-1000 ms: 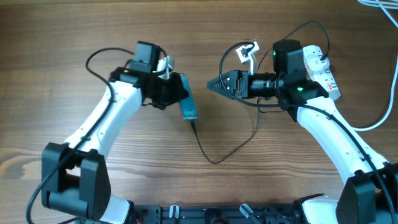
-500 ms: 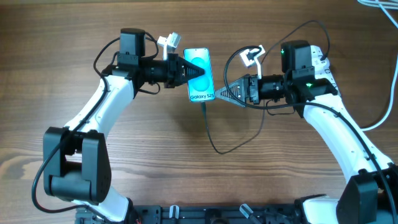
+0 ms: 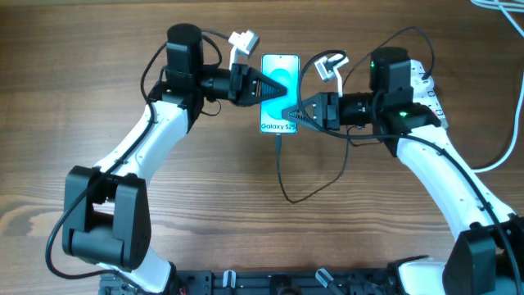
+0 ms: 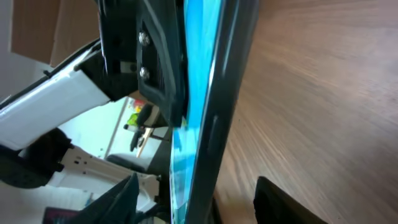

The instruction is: Plug charger to phone and switch on socket

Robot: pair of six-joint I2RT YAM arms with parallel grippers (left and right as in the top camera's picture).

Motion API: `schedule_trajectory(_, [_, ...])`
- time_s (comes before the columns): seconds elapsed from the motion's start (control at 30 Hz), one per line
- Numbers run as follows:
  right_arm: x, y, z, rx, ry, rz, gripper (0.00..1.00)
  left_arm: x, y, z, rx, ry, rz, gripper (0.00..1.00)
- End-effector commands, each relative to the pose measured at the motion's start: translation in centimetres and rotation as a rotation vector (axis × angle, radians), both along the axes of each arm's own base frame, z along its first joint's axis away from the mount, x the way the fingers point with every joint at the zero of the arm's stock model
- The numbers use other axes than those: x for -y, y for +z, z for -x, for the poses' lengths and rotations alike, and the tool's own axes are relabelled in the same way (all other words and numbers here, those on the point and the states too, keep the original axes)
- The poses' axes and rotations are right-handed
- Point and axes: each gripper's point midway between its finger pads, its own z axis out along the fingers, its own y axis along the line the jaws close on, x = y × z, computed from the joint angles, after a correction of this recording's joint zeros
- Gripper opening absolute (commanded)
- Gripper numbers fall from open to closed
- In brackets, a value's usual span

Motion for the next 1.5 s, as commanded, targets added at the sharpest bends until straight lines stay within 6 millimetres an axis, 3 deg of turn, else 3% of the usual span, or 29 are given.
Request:
schedule_trajectory(0.0, [-0.9,0.7,1.1,-0.014,0.041,-0.019,0.54,0.0,1.8,0.3,-0.011,-0.032,0.019,0.04])
schedule_trajectory(0.3, [-1.1,1.7,0.3,0.002,0.025,-0.042,0.24,0.0,1.9,0.3,-0.015,-0.031,0.019,0.04])
schedule_trajectory(0.37, [-1.1,1.7,0.3,0.002,0.024,-0.042,0.19,0.0,1.9,0.3,-0.012,-0.031,0.02,0.08])
schedule_trajectory(0.43, [-1.0,1.6,0.1,-0.018,0.008,-0.035,0.06,0.0,1.9,0.3,-0.012,-0.031,0.02,0.11])
schedule_trajectory(0.5, [-1.0,1.5,-0.2,-0.037,-0.011,-0.028,0.04,0.0,1.9,0.3,-0.012,-0.031,0.02,0.15])
schedule_trajectory(0.6, [-1.0,1.4,-0.2,-0.035,-0.015,-0.025,0.04,-0.1,1.8,0.2,-0.011,-0.026,0.019,0.34])
schedule_trajectory(0.8, [-1.0,1.3,-0.5,-0.06,-0.033,-0.018,0.03,-3.0,1.5,-3.0,-0.007,0.119,0.006,0.91])
schedule_trajectory(0.9, [-0.8,0.6,-1.3,-0.06,-0.088,0.017,0.04,-5.8,0.2,-5.1,-0.003,0.235,-0.022,0.96])
schedule_trajectory(0.97, [-0.4,-0.4,-2.0,-0.079,-0.144,0.06,0.04,-7.4,-1.9,-6.1,-0.073,0.324,-0.08,0.96])
schedule_trajectory(1.03, [0.2,-2.0,-2.8,-0.049,-0.207,0.138,0.04,-9.5,-6.2,-6.9,-0.165,0.462,-0.235,0.9])
schedule_trajectory(1.07, [0.6,-2.9,-3.2,-0.048,-0.238,0.181,0.04,-10.7,-8.6,-7.0,-0.213,0.531,-0.338,0.79])
schedule_trajectory(1.13, [1.3,-4.7,-3.7,-0.048,-0.281,0.253,0.04,-14.8,-14.6,-6.2,-0.333,0.703,-0.672,0.58])
schedule_trajectory(1.17, [1.5,-6.0,-3.8,-0.065,-0.282,0.282,0.04,-16.6,-16.6,-5.2,-0.391,0.755,-0.81,0.22])
schedule_trajectory(1.27, [1.4,-8.9,-4.1,-0.145,-0.271,0.315,0.04,-17.1,-16.7,-5.1,-0.399,0.77,-0.843,0.1])
schedule_trajectory(1.33, [1.3,-11.5,-4.4,-0.202,-0.265,0.336,0.04,-18.1,-16.0,-5.7,-0.388,0.81,-0.894,0.11])
schedule_trajectory(1.47, [1.4,-15.8,-4.6,-0.293,-0.26,0.385,0.04,-23.7,-15.4,-5.6,-0.365,0.973,-1.204,0.17])
